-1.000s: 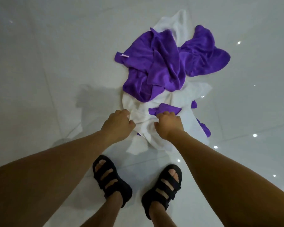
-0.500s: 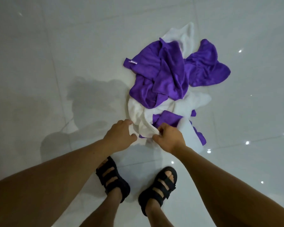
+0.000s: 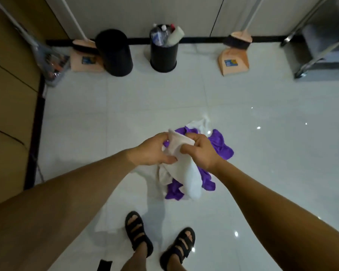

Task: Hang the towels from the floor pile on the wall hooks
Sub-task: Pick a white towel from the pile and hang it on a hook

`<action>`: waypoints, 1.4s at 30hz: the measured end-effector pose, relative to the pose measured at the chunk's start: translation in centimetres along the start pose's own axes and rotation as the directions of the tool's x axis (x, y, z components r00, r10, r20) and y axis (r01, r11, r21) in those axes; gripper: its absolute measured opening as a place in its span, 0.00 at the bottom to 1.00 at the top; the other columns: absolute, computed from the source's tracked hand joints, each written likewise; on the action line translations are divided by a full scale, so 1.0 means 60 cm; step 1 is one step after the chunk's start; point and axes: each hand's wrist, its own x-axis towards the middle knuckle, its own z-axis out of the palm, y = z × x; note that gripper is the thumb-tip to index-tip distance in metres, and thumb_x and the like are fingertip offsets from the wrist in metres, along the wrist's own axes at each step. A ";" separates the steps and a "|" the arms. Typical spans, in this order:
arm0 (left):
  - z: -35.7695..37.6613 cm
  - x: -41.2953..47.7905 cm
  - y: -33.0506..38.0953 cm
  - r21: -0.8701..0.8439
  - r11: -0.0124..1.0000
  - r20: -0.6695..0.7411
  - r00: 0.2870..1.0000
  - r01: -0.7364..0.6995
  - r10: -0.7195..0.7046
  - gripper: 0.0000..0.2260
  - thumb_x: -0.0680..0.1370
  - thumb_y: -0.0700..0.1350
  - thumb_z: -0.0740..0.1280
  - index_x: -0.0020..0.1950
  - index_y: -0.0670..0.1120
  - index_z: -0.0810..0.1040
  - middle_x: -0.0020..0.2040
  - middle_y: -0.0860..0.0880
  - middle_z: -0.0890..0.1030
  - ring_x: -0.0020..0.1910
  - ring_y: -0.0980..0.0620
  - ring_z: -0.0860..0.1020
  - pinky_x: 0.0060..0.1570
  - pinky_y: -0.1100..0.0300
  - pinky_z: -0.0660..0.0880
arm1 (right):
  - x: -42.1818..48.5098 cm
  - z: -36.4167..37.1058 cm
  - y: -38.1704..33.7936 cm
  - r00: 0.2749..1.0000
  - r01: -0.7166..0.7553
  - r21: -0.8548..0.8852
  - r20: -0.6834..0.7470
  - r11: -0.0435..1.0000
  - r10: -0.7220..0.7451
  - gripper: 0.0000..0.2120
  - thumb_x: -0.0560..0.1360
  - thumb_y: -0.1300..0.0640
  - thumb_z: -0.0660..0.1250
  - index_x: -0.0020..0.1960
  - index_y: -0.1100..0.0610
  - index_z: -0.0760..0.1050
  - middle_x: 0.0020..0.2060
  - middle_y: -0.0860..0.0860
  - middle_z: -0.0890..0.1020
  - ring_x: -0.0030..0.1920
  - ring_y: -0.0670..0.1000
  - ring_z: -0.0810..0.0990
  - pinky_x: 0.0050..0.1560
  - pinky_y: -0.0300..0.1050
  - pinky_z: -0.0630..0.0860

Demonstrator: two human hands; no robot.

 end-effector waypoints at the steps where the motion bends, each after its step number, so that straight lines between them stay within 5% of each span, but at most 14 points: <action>1: -0.028 -0.020 0.029 0.009 1.000 0.006 1.000 0.000 0.000 0.22 0.68 0.50 0.76 0.60 0.55 0.74 0.57 0.55 0.79 0.56 0.54 0.77 0.48 0.67 0.72 | -0.006 -0.003 -0.046 0.999 0.049 0.006 -0.023 0.999 -0.049 0.12 0.64 0.59 0.66 0.38 0.69 0.72 0.31 0.55 0.70 0.33 0.49 0.69 0.32 0.39 0.66; 4: -0.107 -0.078 0.099 -0.042 0.999 -0.014 1.000 0.004 -0.005 0.11 0.70 0.51 0.72 0.50 0.55 0.78 0.47 0.55 0.82 0.47 0.55 0.80 0.42 0.64 0.74 | -0.020 -0.014 -0.177 0.968 0.199 -0.054 -0.144 0.979 -0.205 0.11 0.73 0.63 0.68 0.38 0.69 0.71 0.32 0.56 0.70 0.34 0.50 0.69 0.34 0.42 0.67; 8: -0.188 -0.155 0.166 -0.178 0.982 -0.105 0.994 -0.061 0.043 0.16 0.69 0.46 0.74 0.54 0.57 0.75 0.49 0.56 0.80 0.49 0.56 0.77 0.41 0.63 0.73 | -0.043 -0.011 -0.336 0.897 0.367 -0.156 -0.201 0.917 -0.394 0.10 0.76 0.56 0.68 0.38 0.59 0.72 0.33 0.52 0.74 0.35 0.48 0.72 0.36 0.40 0.70; 11: -0.240 -0.212 0.205 -0.199 0.974 -0.162 0.984 -0.109 0.077 0.27 0.69 0.48 0.77 0.64 0.54 0.71 0.55 0.53 0.79 0.55 0.53 0.76 0.51 0.55 0.76 | -0.065 0.007 -0.452 0.836 0.495 -0.101 -0.218 0.863 -0.504 0.13 0.72 0.48 0.69 0.37 0.56 0.72 0.33 0.49 0.75 0.34 0.47 0.74 0.35 0.43 0.72; 15: -0.320 -0.296 0.259 -0.246 0.955 -0.233 0.967 -0.165 0.107 0.17 0.74 0.48 0.72 0.61 0.49 0.74 0.56 0.46 0.81 0.52 0.49 0.80 0.49 0.53 0.78 | -0.094 0.015 -0.563 0.771 0.610 0.011 -0.243 0.793 -0.589 0.16 0.62 0.39 0.75 0.37 0.46 0.73 0.32 0.40 0.79 0.35 0.42 0.78 0.34 0.38 0.73; 18: -0.381 -0.355 0.303 -0.435 0.844 -0.354 0.922 -0.312 0.158 0.15 0.75 0.44 0.69 0.60 0.45 0.78 0.51 0.43 0.84 0.49 0.44 0.83 0.47 0.50 0.81 | -0.099 0.013 -0.570 0.810 0.585 0.171 -0.080 0.793 -0.580 0.30 0.63 0.44 0.79 0.61 0.48 0.73 0.53 0.43 0.83 0.53 0.45 0.82 0.46 0.40 0.80; 20: -0.419 -0.392 0.328 -0.542 0.754 -0.409 0.900 -0.371 0.149 0.17 0.71 0.45 0.69 0.59 0.41 0.78 0.49 0.42 0.84 0.46 0.43 0.83 0.39 0.54 0.80 | -0.097 0.016 -0.554 0.847 0.506 0.185 0.079 0.843 -0.525 0.32 0.67 0.47 0.76 0.67 0.52 0.70 0.57 0.47 0.82 0.56 0.48 0.82 0.45 0.39 0.80; 22: -0.453 -0.427 0.349 -0.599 0.670 -0.496 0.860 -0.439 0.120 0.20 0.64 0.45 0.68 0.55 0.40 0.78 0.46 0.41 0.83 0.46 0.42 0.82 0.40 0.53 0.80 | -0.093 0.023 -0.545 0.881 0.409 0.131 0.200 0.903 -0.428 0.27 0.69 0.46 0.75 0.66 0.47 0.71 0.56 0.46 0.82 0.55 0.46 0.82 0.46 0.40 0.79; 25: -0.489 -0.479 0.375 -0.630 0.565 -0.602 0.795 -0.533 0.079 0.20 0.58 0.42 0.65 0.48 0.40 0.83 0.50 0.38 0.82 0.51 0.37 0.80 0.55 0.44 0.77 | -0.092 0.033 -0.567 0.895 0.355 0.051 0.270 0.933 -0.355 0.16 0.74 0.48 0.72 0.60 0.50 0.77 0.54 0.55 0.84 0.49 0.53 0.82 0.50 0.49 0.77; 30: -0.519 -0.545 0.382 -0.552 0.612 -0.719 0.695 -0.566 -0.005 0.29 0.58 0.42 0.64 0.58 0.38 0.78 0.55 0.37 0.81 0.55 0.35 0.78 0.58 0.44 0.75 | -0.115 0.039 -0.668 0.855 0.421 0.214 0.232 0.882 -0.464 0.09 0.75 0.50 0.71 0.50 0.55 0.83 0.47 0.54 0.86 0.48 0.56 0.85 0.41 0.43 0.81; 33: -0.530 -0.579 0.365 -0.509 0.676 -0.776 0.625 -0.533 -0.092 0.20 0.63 0.48 0.69 0.54 0.44 0.79 0.49 0.43 0.84 0.53 0.41 0.80 0.53 0.50 0.77 | -0.128 0.049 -0.728 0.804 0.454 0.370 0.222 0.810 -0.552 0.09 0.77 0.51 0.67 0.53 0.53 0.82 0.51 0.56 0.85 0.51 0.57 0.84 0.45 0.49 0.81; 38: -0.517 -0.621 0.316 -0.503 0.806 -0.589 0.806 -0.313 -0.054 0.31 0.65 0.60 0.75 0.65 0.51 0.74 0.60 0.46 0.81 0.60 0.43 0.78 0.64 0.43 0.70 | -0.160 0.088 -0.815 0.808 0.438 0.513 0.134 0.738 -0.573 0.15 0.80 0.49 0.62 0.65 0.53 0.74 0.57 0.55 0.82 0.56 0.57 0.82 0.57 0.58 0.79; 42: -0.481 -0.633 0.307 -0.494 0.839 -0.381 0.924 -0.229 0.027 0.27 0.70 0.54 0.73 0.67 0.51 0.71 0.62 0.47 0.80 0.62 0.45 0.77 0.60 0.47 0.74 | -0.186 0.110 -0.853 0.792 0.391 0.594 0.172 0.703 -0.586 0.17 0.81 0.52 0.60 0.69 0.54 0.71 0.59 0.56 0.81 0.57 0.56 0.80 0.58 0.55 0.78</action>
